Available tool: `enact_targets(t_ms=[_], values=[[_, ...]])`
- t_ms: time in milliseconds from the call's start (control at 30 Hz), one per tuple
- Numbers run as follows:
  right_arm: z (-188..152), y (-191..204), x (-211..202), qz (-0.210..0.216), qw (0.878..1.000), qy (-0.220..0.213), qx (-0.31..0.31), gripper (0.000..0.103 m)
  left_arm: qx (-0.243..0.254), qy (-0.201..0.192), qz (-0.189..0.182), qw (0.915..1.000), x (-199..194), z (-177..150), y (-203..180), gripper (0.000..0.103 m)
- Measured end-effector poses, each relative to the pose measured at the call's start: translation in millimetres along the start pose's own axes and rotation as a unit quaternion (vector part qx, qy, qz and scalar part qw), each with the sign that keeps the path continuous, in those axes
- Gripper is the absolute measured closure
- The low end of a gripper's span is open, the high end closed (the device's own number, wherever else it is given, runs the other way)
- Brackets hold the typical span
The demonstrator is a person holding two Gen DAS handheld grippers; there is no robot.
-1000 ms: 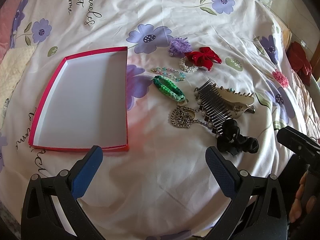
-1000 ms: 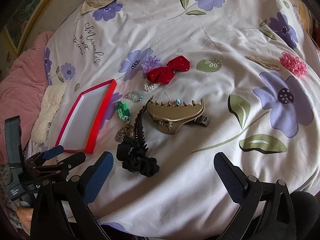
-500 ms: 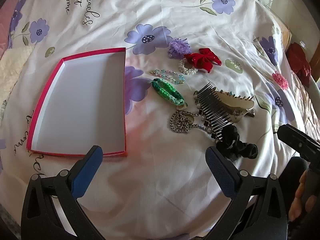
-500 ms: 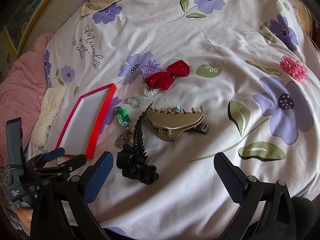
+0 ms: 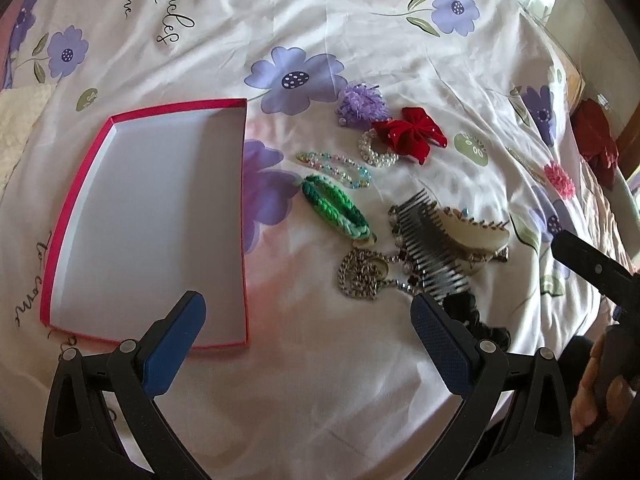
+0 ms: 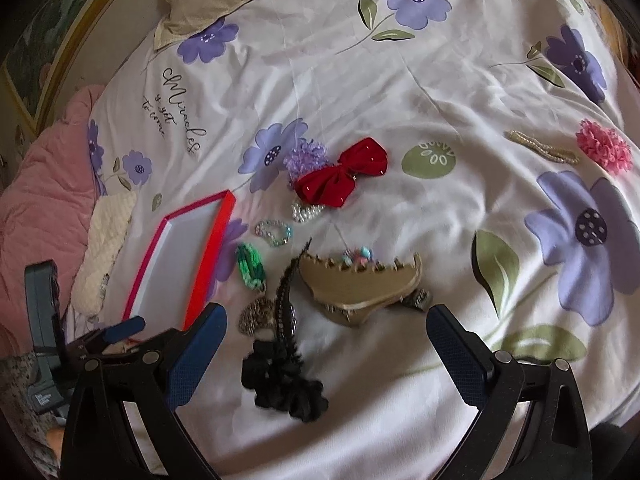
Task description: Organize jewelry
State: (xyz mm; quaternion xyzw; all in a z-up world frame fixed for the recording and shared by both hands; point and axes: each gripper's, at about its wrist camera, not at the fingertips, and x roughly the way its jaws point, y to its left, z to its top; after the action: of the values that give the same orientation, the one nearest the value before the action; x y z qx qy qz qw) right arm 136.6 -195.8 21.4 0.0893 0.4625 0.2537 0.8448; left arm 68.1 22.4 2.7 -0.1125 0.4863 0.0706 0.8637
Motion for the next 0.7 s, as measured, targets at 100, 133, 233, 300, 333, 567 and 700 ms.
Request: enact_targets(t_ms=[100,133,233,300,333,567,700], values=[[11.1,-2.5,10.1,0.008,1.000,0.003,0.006,0.003,-0.003,-0.003,-0.005,1.0000,1.7,11.6,2.9,0.001],[15.4,-3.5,13.4,0.010,1.000,0.003,0.007,0.003,-0.004,-0.006,-0.008,0.9999,2.1,16.8,4.0,0.001],[28.0,-6.0,22.6,0.017,1.000,0.003,0.014,0.005,-0.004,-0.012,-0.010,0.9999,4.5,34.2,7.4,0.001],[40.6,-8.2,32.1,0.024,1.000,0.002,0.018,0.012,-0.002,-0.018,-0.006,0.9998,7.8,46.9,8.5,0.002],[47.5,-9.3,38.4,0.025,0.999,0.005,0.020,0.015,-0.001,-0.021,-0.005,0.9998,9.7,53.5,8.8,0.003],[88.5,-24.8,91.1,0.012,0.998,0.032,0.046,0.038,0.001,-0.023,-0.007,0.9997,36.7,105.7,18.3,0.010],[107.1,-43.6,121.6,-0.003,0.996,0.047,0.072,0.040,0.002,-0.021,-0.013,0.9997,53.6,129.4,17.8,0.011]])
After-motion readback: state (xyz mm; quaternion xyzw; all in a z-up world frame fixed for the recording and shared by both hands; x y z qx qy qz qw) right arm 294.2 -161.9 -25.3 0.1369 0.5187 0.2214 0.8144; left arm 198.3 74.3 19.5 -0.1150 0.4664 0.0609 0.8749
